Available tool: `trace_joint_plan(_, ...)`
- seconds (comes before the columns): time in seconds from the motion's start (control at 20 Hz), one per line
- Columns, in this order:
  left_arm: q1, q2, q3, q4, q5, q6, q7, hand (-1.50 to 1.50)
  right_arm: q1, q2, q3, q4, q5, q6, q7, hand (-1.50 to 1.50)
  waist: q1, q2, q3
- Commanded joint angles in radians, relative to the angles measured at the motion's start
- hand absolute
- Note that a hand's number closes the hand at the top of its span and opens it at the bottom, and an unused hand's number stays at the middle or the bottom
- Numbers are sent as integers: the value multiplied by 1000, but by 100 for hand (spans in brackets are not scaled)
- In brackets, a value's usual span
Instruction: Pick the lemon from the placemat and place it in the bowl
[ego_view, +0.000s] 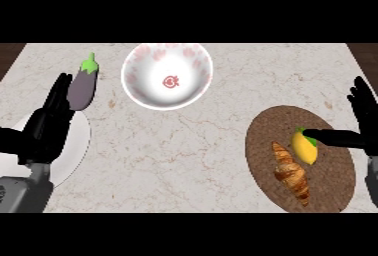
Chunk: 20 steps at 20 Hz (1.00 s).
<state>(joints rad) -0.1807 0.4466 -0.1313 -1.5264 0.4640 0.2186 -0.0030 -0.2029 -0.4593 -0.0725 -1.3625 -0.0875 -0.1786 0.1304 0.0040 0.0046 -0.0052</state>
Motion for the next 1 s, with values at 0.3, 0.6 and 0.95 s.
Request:
trace_joint_plan(0.3, 68, -33, 33, -48, 46, -92, -72, 0, -170, -279, 17, 206, 209, 104, 90, -150, 19, -2, 4)
trace_joint_plan(0.6, 37, -22, 14, -56, 55, -116, -32, 0, -246, -407, 220, 252, 213, 550, 302, -150, 58, 2, -2)
trace_joint_plan(0.95, 5, -27, 30, -42, 50, -107, -18, 0, -478, -379, 286, 312, 61, 984, 554, -150, 39, -1, 3)
